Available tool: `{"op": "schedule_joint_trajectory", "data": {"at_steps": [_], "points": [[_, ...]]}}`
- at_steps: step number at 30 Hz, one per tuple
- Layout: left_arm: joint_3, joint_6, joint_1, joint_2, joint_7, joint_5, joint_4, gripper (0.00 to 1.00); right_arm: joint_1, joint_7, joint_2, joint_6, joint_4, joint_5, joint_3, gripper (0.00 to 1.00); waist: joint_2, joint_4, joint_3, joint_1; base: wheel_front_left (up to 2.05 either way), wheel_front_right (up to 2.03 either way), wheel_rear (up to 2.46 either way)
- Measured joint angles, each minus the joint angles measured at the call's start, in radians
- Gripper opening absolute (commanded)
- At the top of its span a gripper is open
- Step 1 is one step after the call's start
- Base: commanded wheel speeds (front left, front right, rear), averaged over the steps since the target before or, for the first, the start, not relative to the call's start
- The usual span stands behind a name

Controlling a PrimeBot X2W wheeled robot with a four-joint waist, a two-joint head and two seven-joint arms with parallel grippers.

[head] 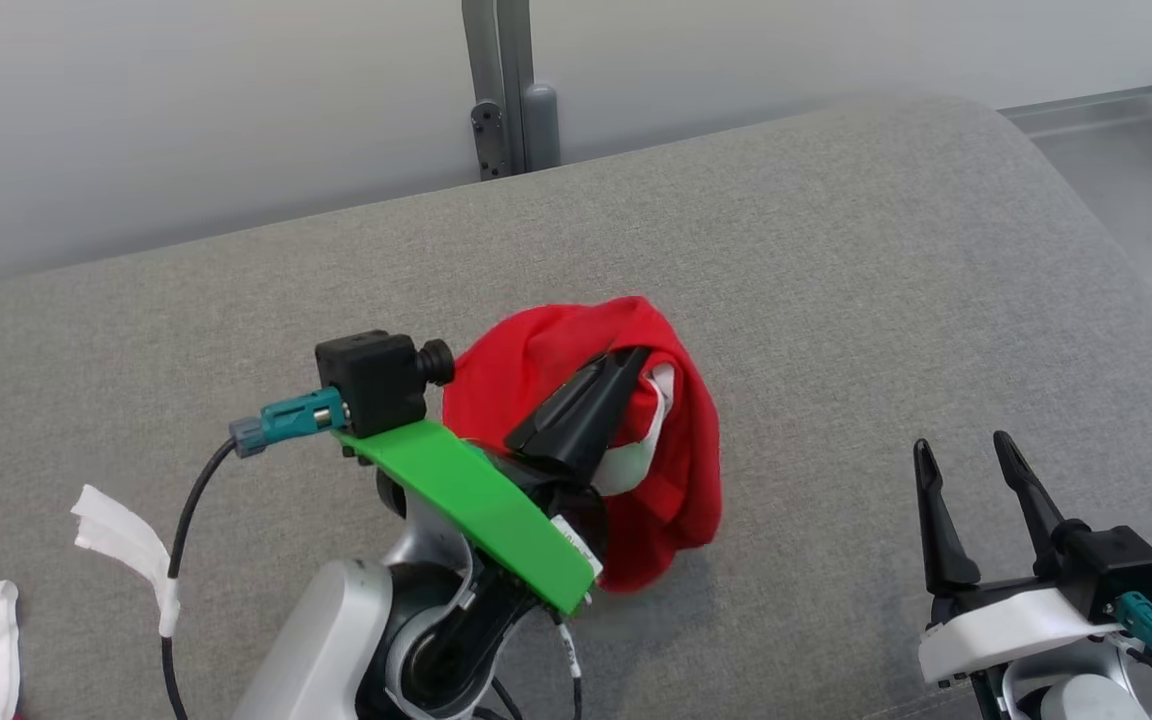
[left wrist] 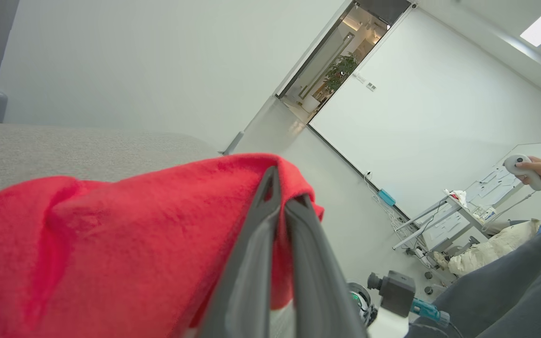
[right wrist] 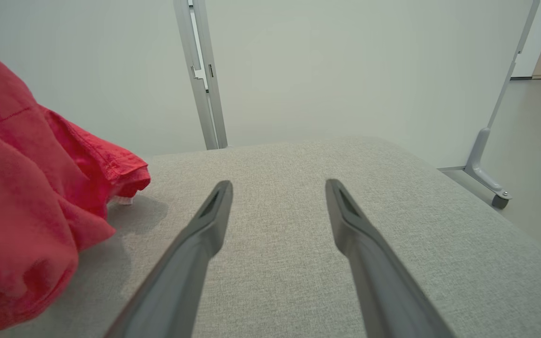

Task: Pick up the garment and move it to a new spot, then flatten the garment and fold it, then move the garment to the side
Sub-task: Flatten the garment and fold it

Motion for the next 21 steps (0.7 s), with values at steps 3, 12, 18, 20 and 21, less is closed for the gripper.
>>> {"op": "schedule_joint_trajectory", "data": {"at_steps": [3, 12, 18, 20, 21], "points": [[-0.028, 0.083, -0.014, -0.002, -0.013, -0.110, -0.048, 0.00, 0.002, 0.000, 0.000, 0.000, 0.002, 0.001, 0.006, 1.00, 0.0000, 0.003, -0.010, 0.0000, 0.00, 0.00, 0.00], [-0.111, 0.358, -0.076, -0.005, -0.273, -0.599, -0.150, 0.00, 0.008, 0.000, 0.000, 0.000, 0.006, 0.012, 0.006, 1.00, 0.0000, -0.015, -0.007, 0.0000, 0.00, 0.00, 0.00], [-0.090, 0.411, -0.171, -0.007, -0.496, -0.699, 0.076, 0.00, 0.005, 0.000, 0.000, 0.000, 0.011, 0.018, 0.021, 1.00, 0.0000, -0.027, 0.011, 0.0000, 0.00, 0.00, 0.00], [-0.070, 0.410, -0.180, -0.006, -0.520, -0.697, 0.186, 0.00, 0.002, 0.000, 0.000, 0.000, 0.010, 0.021, 0.026, 1.00, 0.0000, -0.031, 0.017, 0.0000, 0.00, 0.00, 0.00], [-0.057, 0.406, -0.182, -0.007, -0.528, -0.693, 0.247, 0.00, 0.002, 0.000, 0.000, 0.000, 0.009, 0.022, 0.026, 1.00, 0.0000, -0.032, 0.021, 0.0000, 0.00, 0.00, 0.00]]}}
